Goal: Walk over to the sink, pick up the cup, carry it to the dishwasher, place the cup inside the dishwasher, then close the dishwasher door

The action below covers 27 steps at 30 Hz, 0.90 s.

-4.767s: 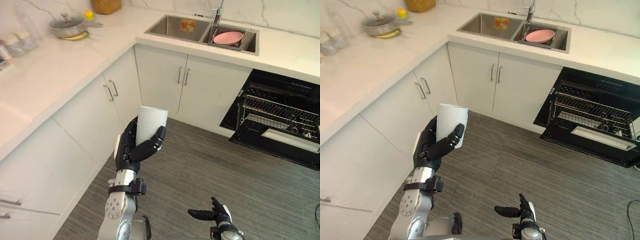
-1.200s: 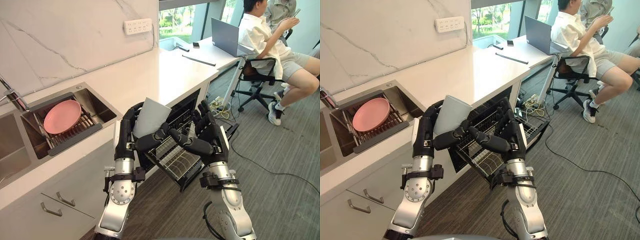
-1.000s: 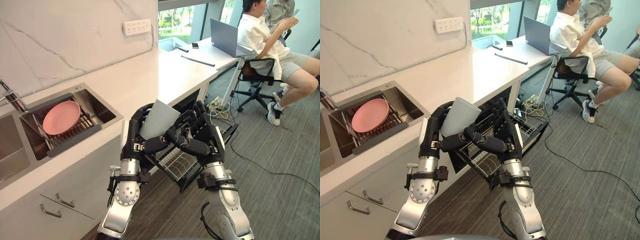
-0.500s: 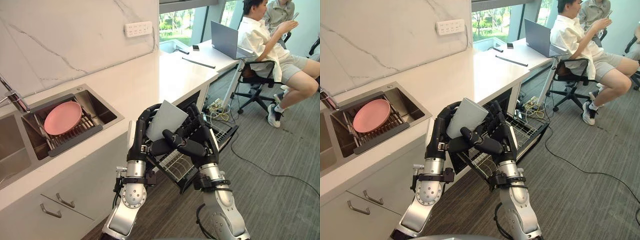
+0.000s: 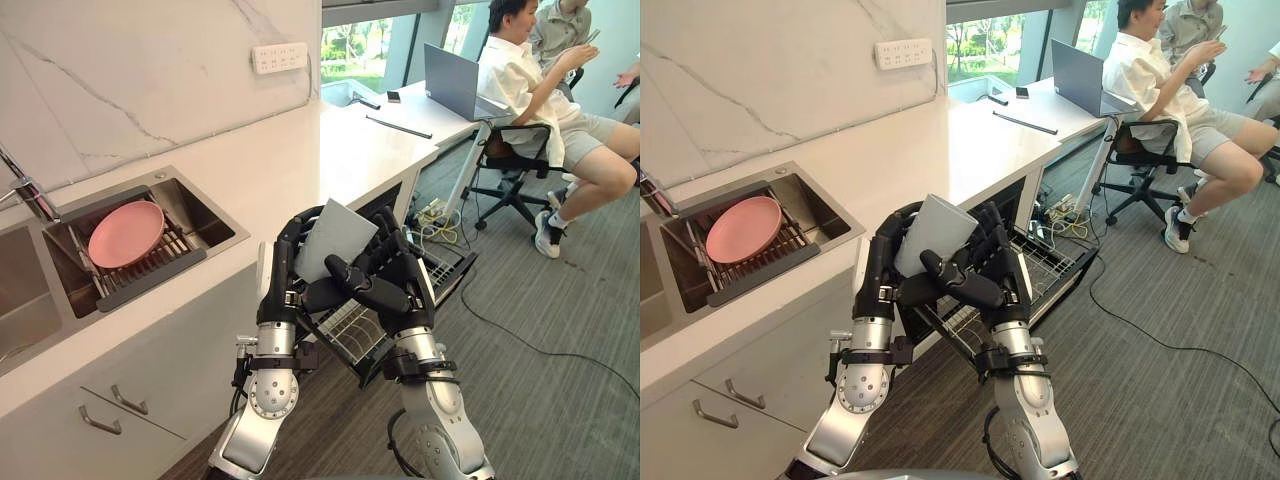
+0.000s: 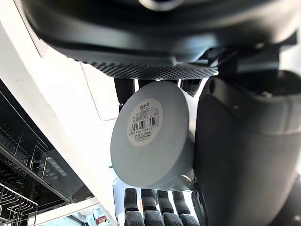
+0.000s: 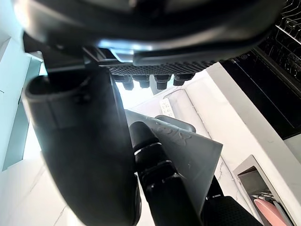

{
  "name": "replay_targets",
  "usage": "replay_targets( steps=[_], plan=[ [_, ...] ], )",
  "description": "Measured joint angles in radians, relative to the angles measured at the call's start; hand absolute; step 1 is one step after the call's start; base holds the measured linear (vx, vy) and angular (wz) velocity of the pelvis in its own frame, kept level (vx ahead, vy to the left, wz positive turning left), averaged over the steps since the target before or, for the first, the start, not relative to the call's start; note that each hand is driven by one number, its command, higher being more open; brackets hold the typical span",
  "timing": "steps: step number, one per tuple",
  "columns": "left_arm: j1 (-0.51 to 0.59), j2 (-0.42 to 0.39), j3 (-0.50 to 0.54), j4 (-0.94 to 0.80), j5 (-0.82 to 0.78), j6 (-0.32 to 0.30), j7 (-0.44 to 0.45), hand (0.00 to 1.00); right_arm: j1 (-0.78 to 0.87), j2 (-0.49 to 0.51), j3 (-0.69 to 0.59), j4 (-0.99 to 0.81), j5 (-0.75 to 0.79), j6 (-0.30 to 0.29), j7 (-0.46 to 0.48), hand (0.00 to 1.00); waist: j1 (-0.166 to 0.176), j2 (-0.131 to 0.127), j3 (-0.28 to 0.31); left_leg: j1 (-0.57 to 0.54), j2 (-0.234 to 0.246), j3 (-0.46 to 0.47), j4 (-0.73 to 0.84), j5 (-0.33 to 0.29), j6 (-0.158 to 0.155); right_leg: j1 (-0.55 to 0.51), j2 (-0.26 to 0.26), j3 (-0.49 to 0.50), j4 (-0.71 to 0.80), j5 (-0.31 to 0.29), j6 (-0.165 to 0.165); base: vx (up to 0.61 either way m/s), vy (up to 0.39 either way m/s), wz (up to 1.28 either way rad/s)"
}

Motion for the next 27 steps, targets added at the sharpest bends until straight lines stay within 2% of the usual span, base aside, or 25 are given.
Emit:
replay_targets(
  steps=[7, 8, 16, 27],
  plan=[
    [0.001, -0.007, -0.042, 0.04, 0.0, 0.0, 0.0, 0.0, -0.021, 0.004, 0.022, 0.008, 0.001, -0.001, -0.014, 1.0, 0.0, -0.007, -0.006, 0.0, 0.0, 0.0, -0.002, 0.0, 0.0, 0.0, 0.0, 0.0, -0.002, 0.0, 0.0, -0.01, -0.009, 0.0],
    [0.001, -0.007, -0.042, 0.04, 0.0, 0.0, 0.0, 0.0, -0.021, 0.004, 0.022, 0.009, 0.001, -0.001, -0.014, 0.0, 0.0, -0.008, -0.007, 0.0, 0.0, 0.0, -0.002, 0.0, 0.0, 0.0, 0.0, 0.0, -0.002, 0.0, 0.0, 0.0, 0.0, 0.0],
    [0.002, 0.012, -0.063, 0.053, 0.04, -0.003, 0.0, 0.0, -0.034, -0.015, 0.006, 0.051, 0.048, -0.003, -0.047, 0.0, 0.001, -0.01, -0.008, -0.002, 0.0, 0.001, -0.003, 0.0, 0.0, -0.003, 0.0, 0.001, -0.002, 0.0, 0.0, -0.01, -0.012, 0.0],
    [0.002, 0.025, -0.079, 0.053, 0.043, -0.007, 0.005, 0.0, -0.06, -0.032, 0.001, 0.049, 0.115, -0.007, -0.045, 0.0, 0.0, -0.011, -0.014, -0.007, 0.0, 0.002, -0.003, 0.0, 0.0, -0.008, 0.0, 0.003, -0.003, 0.0, 0.0, 0.0, 0.0, 0.0]
  ],
)
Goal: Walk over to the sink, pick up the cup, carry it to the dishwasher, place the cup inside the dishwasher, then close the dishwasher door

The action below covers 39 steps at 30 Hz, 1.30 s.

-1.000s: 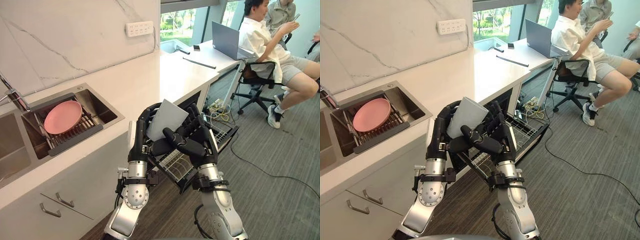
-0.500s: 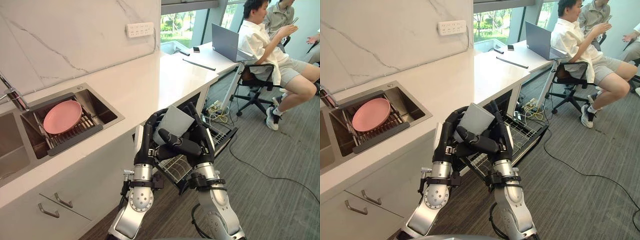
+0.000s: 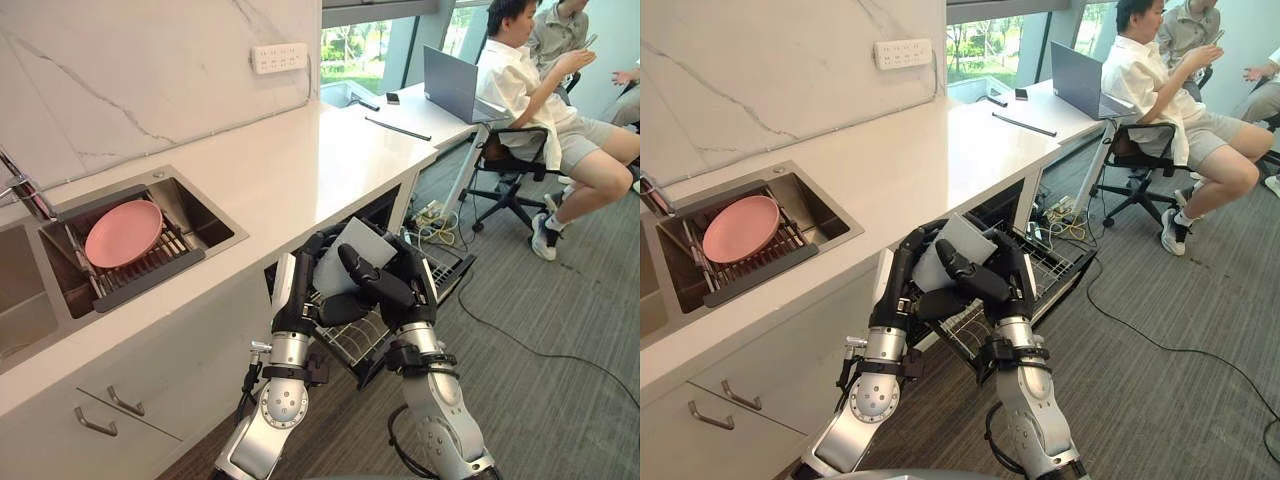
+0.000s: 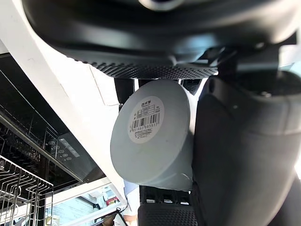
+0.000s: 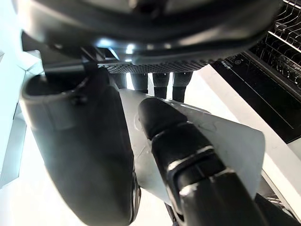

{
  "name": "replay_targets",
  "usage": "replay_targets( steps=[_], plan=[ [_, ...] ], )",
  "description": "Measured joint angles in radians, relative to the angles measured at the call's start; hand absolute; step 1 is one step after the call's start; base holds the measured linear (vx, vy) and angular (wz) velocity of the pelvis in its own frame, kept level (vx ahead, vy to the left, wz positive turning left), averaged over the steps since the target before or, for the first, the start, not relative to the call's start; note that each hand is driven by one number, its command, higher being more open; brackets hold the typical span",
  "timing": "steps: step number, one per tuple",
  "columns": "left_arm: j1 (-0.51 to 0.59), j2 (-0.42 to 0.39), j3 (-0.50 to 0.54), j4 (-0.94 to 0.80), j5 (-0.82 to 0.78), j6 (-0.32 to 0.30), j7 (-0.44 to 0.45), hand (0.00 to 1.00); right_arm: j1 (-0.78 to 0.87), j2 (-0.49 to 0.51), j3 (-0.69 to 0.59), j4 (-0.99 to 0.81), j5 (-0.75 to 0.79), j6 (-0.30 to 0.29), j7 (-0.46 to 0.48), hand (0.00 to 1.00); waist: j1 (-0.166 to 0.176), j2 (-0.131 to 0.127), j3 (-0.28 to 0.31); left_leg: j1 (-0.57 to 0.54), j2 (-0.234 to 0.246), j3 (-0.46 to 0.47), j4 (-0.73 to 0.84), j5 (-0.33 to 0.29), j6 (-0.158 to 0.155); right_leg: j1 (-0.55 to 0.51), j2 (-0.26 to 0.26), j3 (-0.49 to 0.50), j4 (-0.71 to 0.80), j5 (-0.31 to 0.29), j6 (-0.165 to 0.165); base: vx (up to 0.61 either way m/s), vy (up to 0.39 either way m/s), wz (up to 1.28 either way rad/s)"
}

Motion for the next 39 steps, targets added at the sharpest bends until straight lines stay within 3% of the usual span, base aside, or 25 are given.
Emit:
replay_targets(
  steps=[2, 3, 14, 25, 30, 39],
  plan=[
    [0.001, 0.004, -0.012, 0.0, 0.017, -0.008, -0.001, 0.0, -0.002, 0.001, -0.003, 0.0, 0.001, -0.003, -0.001, 0.0, 0.001, 0.0, -0.001, 0.0, 0.0, 0.0, 0.0, 0.0, 0.0, 0.0, 0.0, 0.0, 0.0, 0.0, 0.0, 0.0, 0.0, 0.0],
    [0.001, 0.004, -0.012, 0.0, 0.017, -0.009, -0.001, 1.0, -0.002, 0.002, -0.003, -0.001, 0.002, -0.003, -0.001, 0.0, 0.001, 0.0, -0.001, 0.0, 0.0, 0.0, 0.0, 0.0, 0.0, 0.0, 0.0, 0.0, 0.0, 0.0, 0.0, 0.0, 0.0, 0.0],
    [0.001, -0.004, -0.004, 0.0, 0.011, -0.008, -0.014, 1.0, -0.002, 0.006, -0.006, -0.007, -0.003, -0.009, 0.005, 0.0, 0.001, 0.0, -0.008, 0.0, 0.0, 0.003, 0.0, 0.0, 0.0, -0.002, 0.0, 0.003, 0.001, 0.001, 0.0, 0.0, 0.0, 0.0],
    [0.025, -0.009, 0.041, -0.007, -0.015, -0.017, -0.062, 1.0, -0.002, 0.043, -0.088, -0.018, -0.043, -0.009, 0.005, 0.0, 0.001, 0.001, -0.007, 0.0, 0.001, 0.004, 0.0, -0.001, -0.001, -0.002, 0.001, 0.003, 0.001, 0.001, 0.0, 0.0, 0.0, 0.0],
    [0.059, -0.01, 0.081, -0.054, -0.079, -0.017, -0.083, 1.0, -0.002, 0.046, -0.141, -0.041, -0.051, -0.009, 0.004, 0.0, 0.002, 0.002, -0.007, 0.0, 0.001, 0.005, 0.0, -0.002, -0.001, -0.002, 0.001, 0.004, 0.001, 0.001, 0.0, 0.0, 0.0, 0.0],
    [0.122, -0.032, 0.17, -0.084, -0.337, -0.038, -0.146, 1.0, -0.002, 0.05, -0.237, -0.068, -0.06, -0.009, 0.0, 0.0, 0.003, 0.007, -0.001, 0.0, 0.002, 0.005, 0.0, -0.003, -0.002, -0.002, 0.001, 0.004, 0.001, 0.0, 0.001, 0.0, 0.0, 0.0]
  ],
)
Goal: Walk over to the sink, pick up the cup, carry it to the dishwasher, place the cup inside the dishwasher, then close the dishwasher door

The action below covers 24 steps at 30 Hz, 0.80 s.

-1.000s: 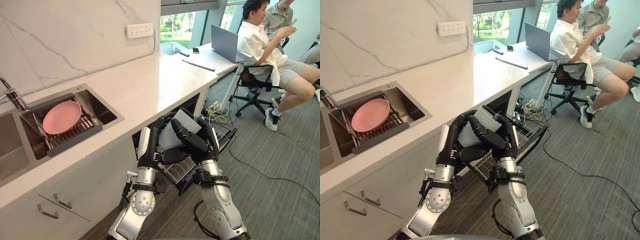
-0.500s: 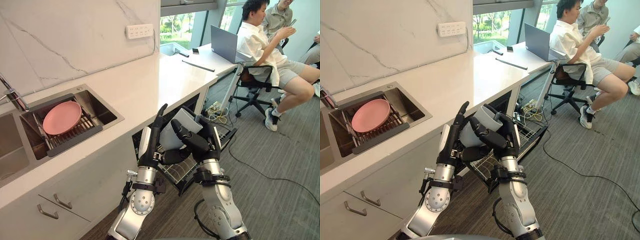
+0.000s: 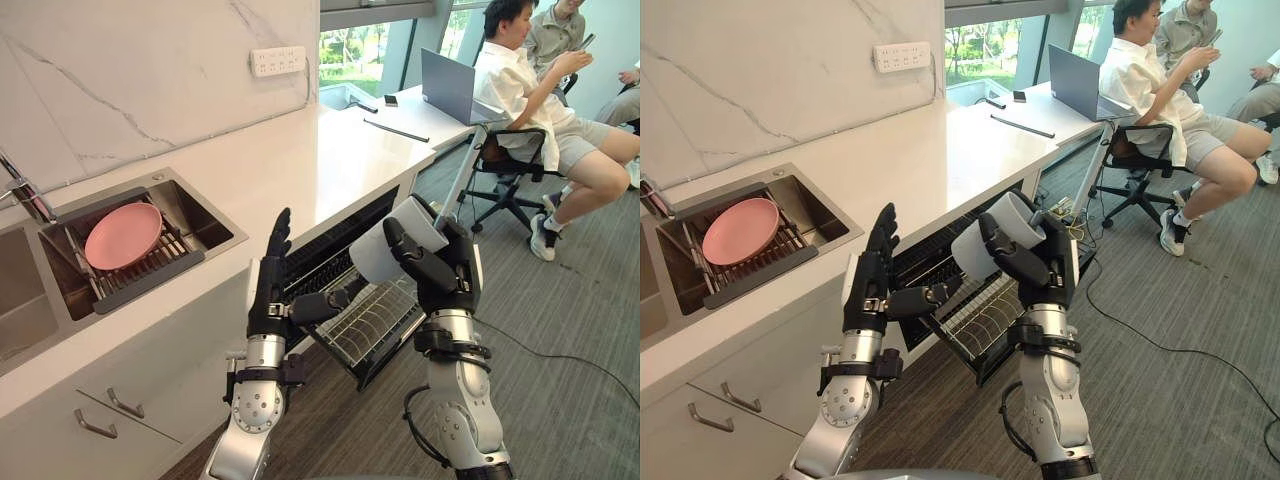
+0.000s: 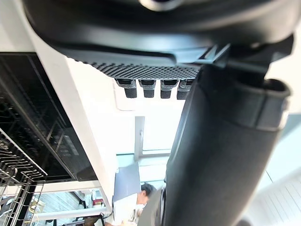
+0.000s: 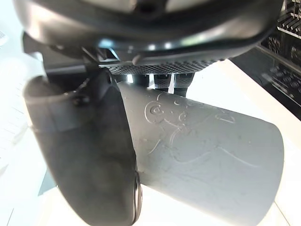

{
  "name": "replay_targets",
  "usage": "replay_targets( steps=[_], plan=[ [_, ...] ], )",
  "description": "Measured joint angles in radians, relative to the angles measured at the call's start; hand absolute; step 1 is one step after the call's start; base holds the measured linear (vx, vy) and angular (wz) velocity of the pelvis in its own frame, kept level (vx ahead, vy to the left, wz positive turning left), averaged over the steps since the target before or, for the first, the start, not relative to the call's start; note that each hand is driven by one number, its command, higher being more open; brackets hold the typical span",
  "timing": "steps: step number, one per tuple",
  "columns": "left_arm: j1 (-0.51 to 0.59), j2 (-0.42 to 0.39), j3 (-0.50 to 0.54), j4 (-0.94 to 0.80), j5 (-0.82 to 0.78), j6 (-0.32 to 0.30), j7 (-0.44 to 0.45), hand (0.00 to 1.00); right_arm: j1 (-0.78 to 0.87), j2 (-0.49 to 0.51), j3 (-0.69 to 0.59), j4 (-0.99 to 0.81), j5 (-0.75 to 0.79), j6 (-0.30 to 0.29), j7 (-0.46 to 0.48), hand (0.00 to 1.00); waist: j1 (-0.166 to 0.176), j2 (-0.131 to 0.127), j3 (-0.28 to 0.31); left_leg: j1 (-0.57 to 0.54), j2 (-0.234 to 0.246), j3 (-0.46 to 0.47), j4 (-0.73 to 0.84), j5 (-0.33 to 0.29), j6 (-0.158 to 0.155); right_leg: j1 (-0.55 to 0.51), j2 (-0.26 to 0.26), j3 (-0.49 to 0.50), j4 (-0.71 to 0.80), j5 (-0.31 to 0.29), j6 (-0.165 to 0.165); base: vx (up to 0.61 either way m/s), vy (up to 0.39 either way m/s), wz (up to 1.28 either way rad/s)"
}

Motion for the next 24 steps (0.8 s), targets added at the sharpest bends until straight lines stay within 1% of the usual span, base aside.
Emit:
replay_targets(
  steps=[2, 5, 10, 14, 18, 24],
  plan=[
    [0.03, -0.001, 0.024, 0.006, -0.066, 0.0, -0.032, 1.0, 0.001, 0.0, -0.025, -0.002, -0.001, 0.0, 0.0, 0.0, 0.001, 0.001, 0.006, 0.0, 0.0, -0.001, 0.0, 0.0, 0.0, 0.001, 0.0, -0.001, -0.001, 0.0, 0.0, 0.0, 0.0, 0.0],
    [0.068, -0.003, 0.034, 0.045, -0.121, 0.0, -0.08, 1.0, 0.004, 0.001, -0.057, -0.015, -0.018, 0.001, 0.0, 0.0, 0.004, 0.001, 0.02, -0.001, 0.0, -0.003, 0.0, 0.0, 0.0, 0.001, -0.001, -0.003, -0.001, -0.001, 0.0, 0.0, 0.0, 0.0],
    [0.116, -0.01, 0.046, 0.19, -0.202, 0.014, -0.16, 1.0, 0.016, 0.003, -0.096, -0.018, -0.035, 0.006, 0.005, 0.0, 0.005, 0.003, 0.024, -0.005, 0.0, -0.009, -0.004, 0.0, 0.0, 0.0, -0.005, -0.01, -0.005, -0.002, 0.003, 0.0, 0.0, 0.02],
    [0.133, -0.012, 0.084, 0.276, -0.241, 0.031, -0.226, 1.0, 0.052, 0.005, -0.135, -0.016, -0.043, 0.012, 0.011, 0.0, 0.009, 0.004, 0.03, -0.006, -0.001, -0.012, -0.006, 0.0, 0.0, 0.0, -0.006, -0.014, -0.007, -0.004, 0.003, 0.0, 0.0, 0.01],
    [0.132, -0.013, 0.131, 0.378, -0.24, 0.032, -0.246, 1.0, 0.079, 0.006, -0.159, -0.01, -0.06, 0.015, 0.014, 0.0, 0.01, 0.005, 0.031, -0.006, -0.001, -0.013, -0.006, 0.0, 0.0, 0.0, -0.006, -0.016, -0.007, -0.004, 0.003, 0.0, 0.0, 0.0],
    [0.128, -0.005, 0.199, 0.607, -0.216, 0.042, -0.259, 1.0, 0.084, 0.008, -0.174, 0.063, -0.069, 0.017, 0.041, 0.0, 0.009, 0.006, 0.032, -0.006, 0.0, -0.012, -0.007, 0.0, 0.0, 0.0, -0.006, -0.015, -0.007, -0.004, 0.003, 0.0, 0.0, 0.0]
  ],
)
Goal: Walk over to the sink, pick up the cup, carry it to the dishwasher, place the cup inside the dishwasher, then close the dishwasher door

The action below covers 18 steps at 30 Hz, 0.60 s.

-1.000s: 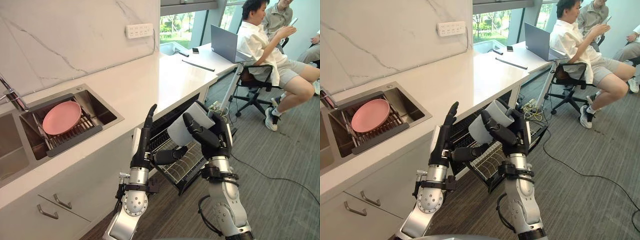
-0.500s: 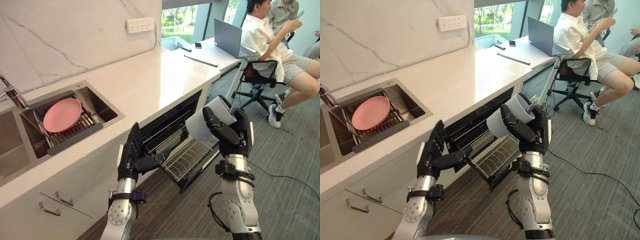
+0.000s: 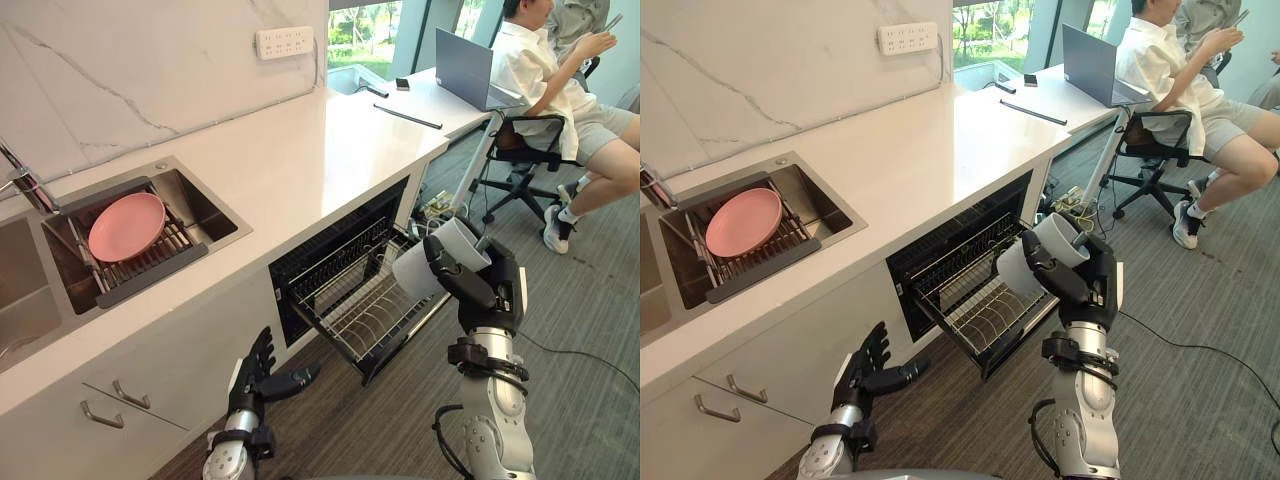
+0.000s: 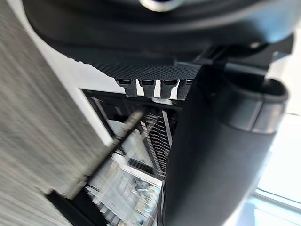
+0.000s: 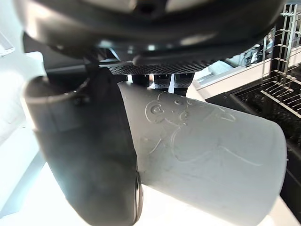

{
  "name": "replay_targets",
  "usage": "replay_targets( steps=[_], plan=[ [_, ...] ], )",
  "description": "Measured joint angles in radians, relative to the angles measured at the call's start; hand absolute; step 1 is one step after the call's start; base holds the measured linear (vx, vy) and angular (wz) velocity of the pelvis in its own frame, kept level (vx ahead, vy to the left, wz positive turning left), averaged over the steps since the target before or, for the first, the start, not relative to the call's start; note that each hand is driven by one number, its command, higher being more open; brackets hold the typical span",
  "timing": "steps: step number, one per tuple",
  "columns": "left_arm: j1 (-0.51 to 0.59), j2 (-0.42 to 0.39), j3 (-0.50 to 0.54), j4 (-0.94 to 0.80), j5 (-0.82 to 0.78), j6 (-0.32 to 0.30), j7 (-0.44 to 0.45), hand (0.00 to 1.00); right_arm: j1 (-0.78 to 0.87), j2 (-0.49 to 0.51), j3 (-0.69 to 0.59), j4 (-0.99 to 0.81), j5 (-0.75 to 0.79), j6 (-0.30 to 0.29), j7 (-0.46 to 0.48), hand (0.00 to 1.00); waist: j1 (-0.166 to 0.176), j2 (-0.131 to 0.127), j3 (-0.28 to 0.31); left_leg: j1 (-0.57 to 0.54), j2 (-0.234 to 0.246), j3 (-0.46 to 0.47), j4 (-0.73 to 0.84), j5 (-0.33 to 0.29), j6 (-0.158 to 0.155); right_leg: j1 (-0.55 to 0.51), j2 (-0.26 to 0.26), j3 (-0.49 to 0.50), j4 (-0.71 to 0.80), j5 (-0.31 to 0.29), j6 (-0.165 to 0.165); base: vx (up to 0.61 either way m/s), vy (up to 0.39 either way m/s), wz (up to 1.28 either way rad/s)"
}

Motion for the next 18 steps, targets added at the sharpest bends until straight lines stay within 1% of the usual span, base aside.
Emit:
replay_targets(
  steps=[4, 5, 7, 12, 15, 16, 18],
  plan=[
    [-0.004, 0.009, 0.027, 0.165, 0.03, 0.01, -0.001, 1.0, 0.0, 0.001, -0.001, 0.071, -0.029, 0.006, 0.008, 0.0, 0.001, 0.002, 0.006, 0.0, 0.0, 0.0, -0.001, 0.0, 0.0, 0.0, 0.0, -0.001, -0.001, 0.0, 0.0, 0.0, 0.0, 0.0],
    [-0.003, 0.011, 0.029, 0.179, 0.037, 0.013, -0.001, 1.0, 0.0, 0.001, -0.001, 0.077, -0.036, 0.007, 0.008, 0.0, 0.001, 0.002, 0.008, 0.0, 0.0, -0.001, -0.001, 0.0, 0.0, 0.0, 0.0, -0.001, -0.001, 0.0, 0.0, 0.0, 0.0, 0.0],
    [-0.003, 0.016, 0.044, 0.206, 0.047, 0.017, 0.0, 1.0, 0.0, 0.001, -0.002, 0.079, -0.047, 0.012, 0.01, 0.0, 0.003, 0.001, 0.032, -0.001, 0.0, -0.005, -0.002, 0.002, 0.0, 0.0, 0.0, -0.005, -0.001, 0.0, 0.0, 0.0, 0.0, 0.05],
    [-0.015, 0.031, 0.05, 0.268, 0.057, 0.015, 0.002, 1.0, 0.0, 0.001, -0.003, 0.089, -0.078, 0.014, 0.011, 0.0, 0.012, 0.002, 0.035, -0.011, -0.001, -0.017, -0.003, 0.003, 0.0, 0.0, 0.0, -0.019, -0.009, 0.0, 0.0, -0.01, -0.028, 0.08],
    [-0.045, 0.03, 0.068, 0.31, 0.061, 0.012, 0.005, 1.0, -0.011, -0.003, -0.001, 0.103, -0.089, 0.014, 0.012, 0.0, 0.018, 0.005, 0.049, -0.014, -0.002, -0.021, -0.004, 0.003, 0.0, 0.0, 0.0, -0.024, -0.011, 0.0, 0.0, -0.01, -0.031, 0.05],
    [-0.055, 0.03, 0.077, 0.319, 0.065, 0.01, 0.005, 1.0, -0.025, -0.008, 0.001, 0.113, -0.092, 0.014, 0.012, 0.0, 0.019, 0.006, 0.063, -0.017, -0.002, -0.022, -0.003, 0.004, -0.001, -0.003, 0.0, -0.024, -0.011, 0.0, 0.0, -0.03, -0.027, 0.01],
    [-0.069, 0.03, 0.09, 0.34, 0.067, 0.002, 0.005, 1.0, -0.043, -0.013, 0.0, 0.128, -0.116, 0.015, 0.01, 0.0, 0.022, 0.007, 0.07, -0.034, -0.002, -0.023, -0.003, 0.006, 0.0, -0.02, 0.0, -0.026, -0.008, 0.0, 0.0, -0.02, -0.019, 0.03]
  ],
)
